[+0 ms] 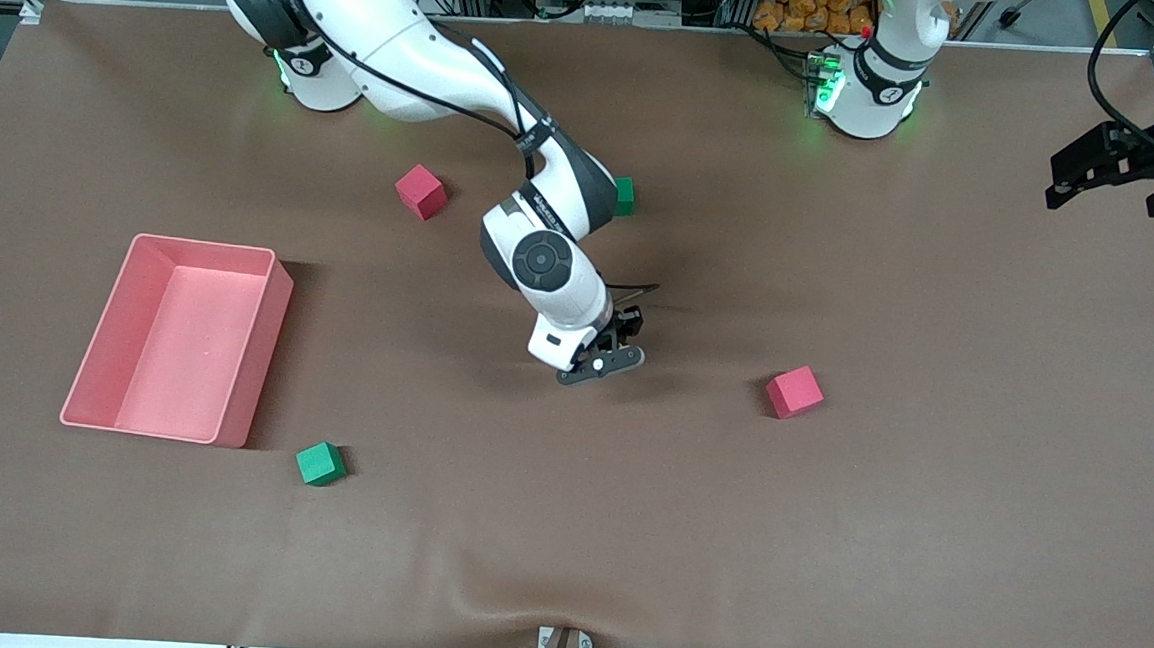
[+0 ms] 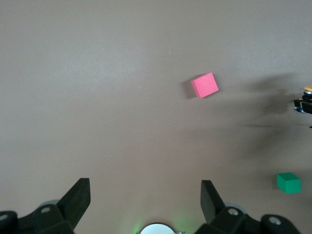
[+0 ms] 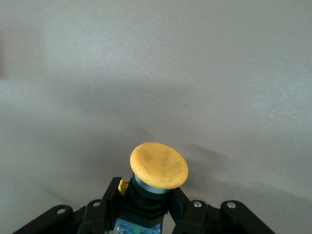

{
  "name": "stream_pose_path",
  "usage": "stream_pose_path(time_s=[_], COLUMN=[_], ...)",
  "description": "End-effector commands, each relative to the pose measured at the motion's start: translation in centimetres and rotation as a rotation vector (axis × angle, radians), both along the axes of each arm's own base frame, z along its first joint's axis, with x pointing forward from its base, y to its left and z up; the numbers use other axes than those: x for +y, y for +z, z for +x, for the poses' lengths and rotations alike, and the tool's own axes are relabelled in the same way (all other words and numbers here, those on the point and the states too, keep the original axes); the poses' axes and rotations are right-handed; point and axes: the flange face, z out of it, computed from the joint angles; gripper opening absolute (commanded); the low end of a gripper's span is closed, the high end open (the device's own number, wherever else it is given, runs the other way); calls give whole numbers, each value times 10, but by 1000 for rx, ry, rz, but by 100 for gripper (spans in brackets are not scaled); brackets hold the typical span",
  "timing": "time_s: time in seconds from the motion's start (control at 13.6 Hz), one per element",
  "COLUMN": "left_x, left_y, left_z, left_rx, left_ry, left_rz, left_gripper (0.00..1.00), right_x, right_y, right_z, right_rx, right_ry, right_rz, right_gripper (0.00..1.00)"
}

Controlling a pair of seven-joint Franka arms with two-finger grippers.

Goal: Place and upright button with both arms
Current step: 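Set the button on the table center with the right gripper while the left gripper approaches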

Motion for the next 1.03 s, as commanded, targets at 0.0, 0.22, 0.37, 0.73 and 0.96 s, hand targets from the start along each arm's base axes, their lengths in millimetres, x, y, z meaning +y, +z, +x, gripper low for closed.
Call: stream_pose_path(time_s=[0.0, 0.22, 0.37, 0.73, 0.96], left_x=[-7, -36, -66, -113, -132], left_y=[-15, -57, -95, -158, -189], left_z=[13, 34, 47, 76, 86], left_rx=[12, 85, 144, 155, 181], left_ry=[-28, -65, -112, -181, -180], left_rz=[-14, -13, -11, -31, -116], left_gripper=[100, 100, 100, 100, 100], right_x=[6, 8, 7, -25, -88], right_y=[-12, -20, -21, 39, 98], right_z=[6, 4, 4, 41, 78], right_rx=[7, 8, 1, -47, -23], right_ry=[-22, -19, -14, -68, -128], right_rz=[0, -2, -9, 23, 1], right_gripper=[0, 66, 100, 100, 100])
